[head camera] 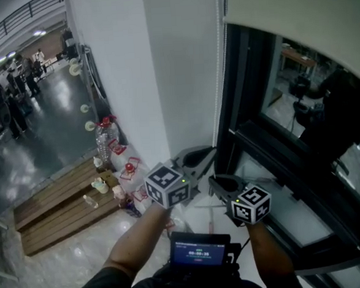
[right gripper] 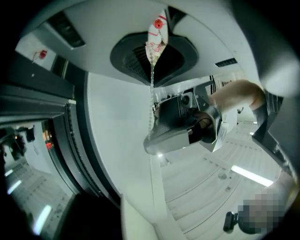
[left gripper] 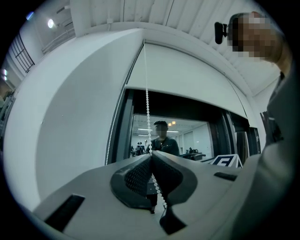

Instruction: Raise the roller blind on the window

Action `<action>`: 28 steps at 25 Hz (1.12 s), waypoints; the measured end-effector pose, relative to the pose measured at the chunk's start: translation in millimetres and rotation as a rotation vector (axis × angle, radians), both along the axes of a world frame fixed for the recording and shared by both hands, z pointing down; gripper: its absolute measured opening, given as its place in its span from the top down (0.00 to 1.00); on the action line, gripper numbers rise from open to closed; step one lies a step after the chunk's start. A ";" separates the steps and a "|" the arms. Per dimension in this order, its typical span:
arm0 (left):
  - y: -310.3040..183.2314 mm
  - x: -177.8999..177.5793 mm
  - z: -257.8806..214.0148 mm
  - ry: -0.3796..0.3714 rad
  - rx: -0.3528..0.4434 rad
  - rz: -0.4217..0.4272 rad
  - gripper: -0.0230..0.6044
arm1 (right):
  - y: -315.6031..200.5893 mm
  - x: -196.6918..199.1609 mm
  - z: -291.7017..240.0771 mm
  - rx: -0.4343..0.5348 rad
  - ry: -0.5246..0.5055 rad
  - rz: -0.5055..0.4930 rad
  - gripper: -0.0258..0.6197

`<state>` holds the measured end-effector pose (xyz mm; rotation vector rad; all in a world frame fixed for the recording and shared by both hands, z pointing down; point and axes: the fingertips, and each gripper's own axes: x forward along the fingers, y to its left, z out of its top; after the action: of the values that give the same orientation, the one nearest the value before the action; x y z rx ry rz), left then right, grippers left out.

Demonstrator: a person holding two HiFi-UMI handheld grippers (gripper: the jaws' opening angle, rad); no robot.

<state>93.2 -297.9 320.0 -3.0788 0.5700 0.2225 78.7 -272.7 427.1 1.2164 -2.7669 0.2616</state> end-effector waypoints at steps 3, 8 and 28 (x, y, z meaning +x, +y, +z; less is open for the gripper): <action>-3.1 -3.6 0.5 0.017 -0.018 -0.006 0.96 | 4.6 16.4 -12.3 0.029 0.066 0.028 0.89; 0.0 -1.8 -1.1 0.020 -0.002 0.005 0.96 | 6.4 43.5 -89.4 0.199 -0.071 0.067 0.84; 22.0 3.3 0.9 0.035 -0.021 0.068 0.96 | -11.5 11.8 -229.0 0.472 -0.324 0.005 0.95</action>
<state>96.4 -275.9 320.9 -3.1237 0.4728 0.2725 90.5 -284.2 198.1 1.3794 -3.2287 -0.2342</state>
